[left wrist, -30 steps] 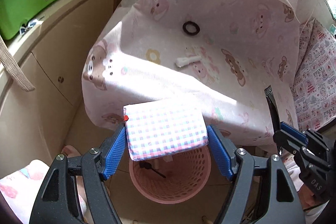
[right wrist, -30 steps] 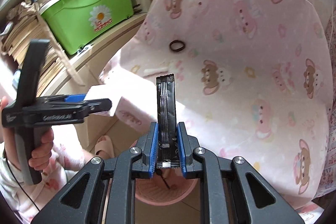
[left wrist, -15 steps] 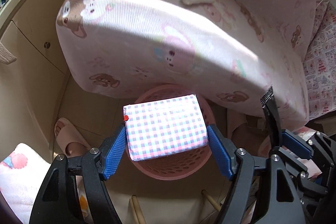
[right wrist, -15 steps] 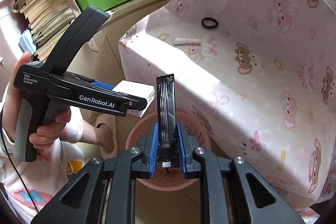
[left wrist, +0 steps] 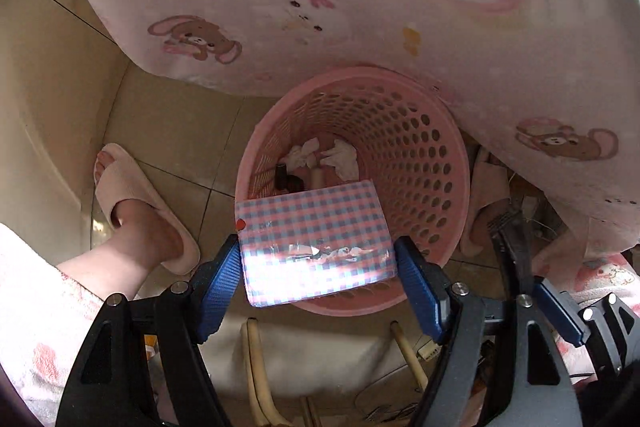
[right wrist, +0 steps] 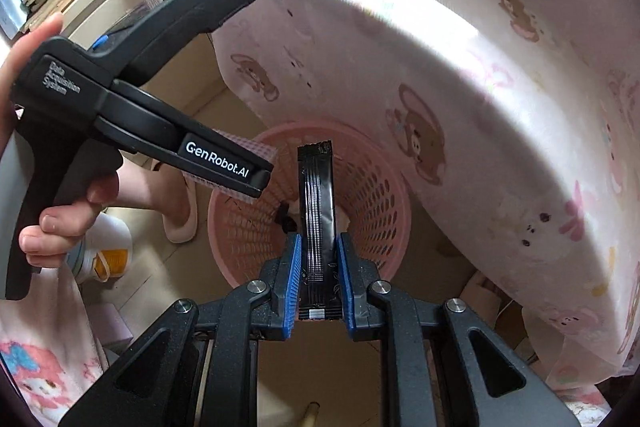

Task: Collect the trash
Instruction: 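Open both tools to drop the box and strip into the wastebasket, then raise both tools back toward the hair tie on the seat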

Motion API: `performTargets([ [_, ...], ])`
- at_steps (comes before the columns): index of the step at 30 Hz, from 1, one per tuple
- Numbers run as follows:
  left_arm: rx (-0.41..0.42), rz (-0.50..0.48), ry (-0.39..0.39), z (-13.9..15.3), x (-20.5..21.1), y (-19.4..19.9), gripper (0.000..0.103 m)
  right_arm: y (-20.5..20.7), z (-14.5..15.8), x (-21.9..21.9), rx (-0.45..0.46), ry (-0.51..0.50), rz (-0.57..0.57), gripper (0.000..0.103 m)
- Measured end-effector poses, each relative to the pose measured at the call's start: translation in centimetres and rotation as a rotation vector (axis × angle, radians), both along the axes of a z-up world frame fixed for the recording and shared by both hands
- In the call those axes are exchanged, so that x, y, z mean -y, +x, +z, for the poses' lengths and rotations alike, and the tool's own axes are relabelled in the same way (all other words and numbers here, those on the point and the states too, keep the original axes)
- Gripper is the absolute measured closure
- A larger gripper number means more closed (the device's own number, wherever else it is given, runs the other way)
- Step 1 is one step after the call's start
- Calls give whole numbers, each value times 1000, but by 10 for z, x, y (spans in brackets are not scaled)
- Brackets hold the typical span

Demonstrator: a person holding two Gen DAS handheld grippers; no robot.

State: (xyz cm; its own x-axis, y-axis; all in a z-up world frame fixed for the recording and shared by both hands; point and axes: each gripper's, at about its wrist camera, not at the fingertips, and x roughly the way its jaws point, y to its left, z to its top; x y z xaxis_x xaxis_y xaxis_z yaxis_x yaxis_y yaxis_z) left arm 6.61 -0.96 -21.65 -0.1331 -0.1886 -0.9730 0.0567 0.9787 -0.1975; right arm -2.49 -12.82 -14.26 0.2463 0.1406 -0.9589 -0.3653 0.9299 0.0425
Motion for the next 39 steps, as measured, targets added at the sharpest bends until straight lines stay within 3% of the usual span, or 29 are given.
performTargets([
  [5, -56, 7, 13, -16, 0, -1, 29, 6, -22, -5, -53, -32, 3, 84],
  [13, -146, 73, -33, -36, -9, -1, 28, 14, -40, -8, -66, -94, 8, 84],
  [19, -156, 97, -42, -37, -13, -1, 28, 18, -42, -8, -74, -92, 4, 84],
  [23, -158, 87, -50, -35, -11, -2, 26, 17, -44, -11, -66, -99, 1, 75],
  [27, -152, 108, -55, -33, -13, 0, 15, 16, -43, -11, -54, -99, -4, 55],
  [34, -116, 102, -37, -24, -13, 2, 15, 17, -40, -10, -42, -103, -11, 54],
  [39, 0, 72, -13, 2, -11, 6, 15, 18, -24, -5, -3, -70, -37, 54],
])
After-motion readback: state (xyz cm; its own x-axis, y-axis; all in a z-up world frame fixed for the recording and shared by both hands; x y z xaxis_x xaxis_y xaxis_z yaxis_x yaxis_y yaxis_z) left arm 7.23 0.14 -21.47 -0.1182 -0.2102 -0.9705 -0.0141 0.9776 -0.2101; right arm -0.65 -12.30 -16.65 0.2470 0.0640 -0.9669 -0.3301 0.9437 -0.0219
